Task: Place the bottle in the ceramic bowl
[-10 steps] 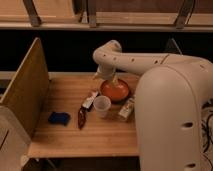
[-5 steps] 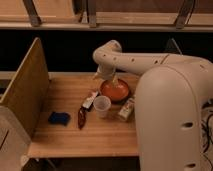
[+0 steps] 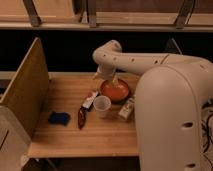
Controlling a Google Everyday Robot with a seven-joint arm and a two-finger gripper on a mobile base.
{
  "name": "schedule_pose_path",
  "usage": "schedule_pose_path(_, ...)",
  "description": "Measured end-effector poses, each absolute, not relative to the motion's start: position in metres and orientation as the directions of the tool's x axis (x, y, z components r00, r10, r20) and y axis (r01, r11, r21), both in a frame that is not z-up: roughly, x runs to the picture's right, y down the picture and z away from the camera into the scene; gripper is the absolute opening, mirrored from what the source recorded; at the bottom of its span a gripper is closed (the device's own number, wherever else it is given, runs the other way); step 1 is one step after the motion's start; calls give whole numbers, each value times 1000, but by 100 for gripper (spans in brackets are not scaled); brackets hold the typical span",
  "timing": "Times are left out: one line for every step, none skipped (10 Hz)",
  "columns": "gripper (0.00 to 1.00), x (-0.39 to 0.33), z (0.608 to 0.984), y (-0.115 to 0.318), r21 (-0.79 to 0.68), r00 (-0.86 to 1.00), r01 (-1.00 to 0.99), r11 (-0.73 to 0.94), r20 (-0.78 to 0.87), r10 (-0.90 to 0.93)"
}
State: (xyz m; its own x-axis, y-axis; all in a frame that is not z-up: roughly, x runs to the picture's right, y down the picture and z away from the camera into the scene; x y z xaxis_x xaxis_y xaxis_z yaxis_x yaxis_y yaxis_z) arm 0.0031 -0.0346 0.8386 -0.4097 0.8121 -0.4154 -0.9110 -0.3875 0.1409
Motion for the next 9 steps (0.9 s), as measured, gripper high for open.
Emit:
schedule_pose_path(80, 3, 839, -35, 141, -410, -911, -388, -416, 812)
schedule_pose_path(80, 3, 839, -35, 141, -410, -911, -388, -415, 812)
schedule_pose_path(80, 4, 839, -36, 142, -412, -910, -390, -413, 812)
schedule_pose_path(80, 10, 843, -40, 154, -438, -898, -412, -402, 804)
schedule_pose_path(80, 24, 846, -48, 187, -482, -876, -444, -375, 792)
schedule_pose_path(80, 41, 845, -56, 229, -529, -848, -477, -337, 779)
schedule_pose_path(80, 56, 844, -60, 260, -575, -817, -514, -305, 759)
schedule_pose_path(80, 56, 844, -60, 268, -595, -803, -532, -299, 746)
schedule_pose_path(80, 55, 844, -60, 269, -598, -801, -535, -298, 744)
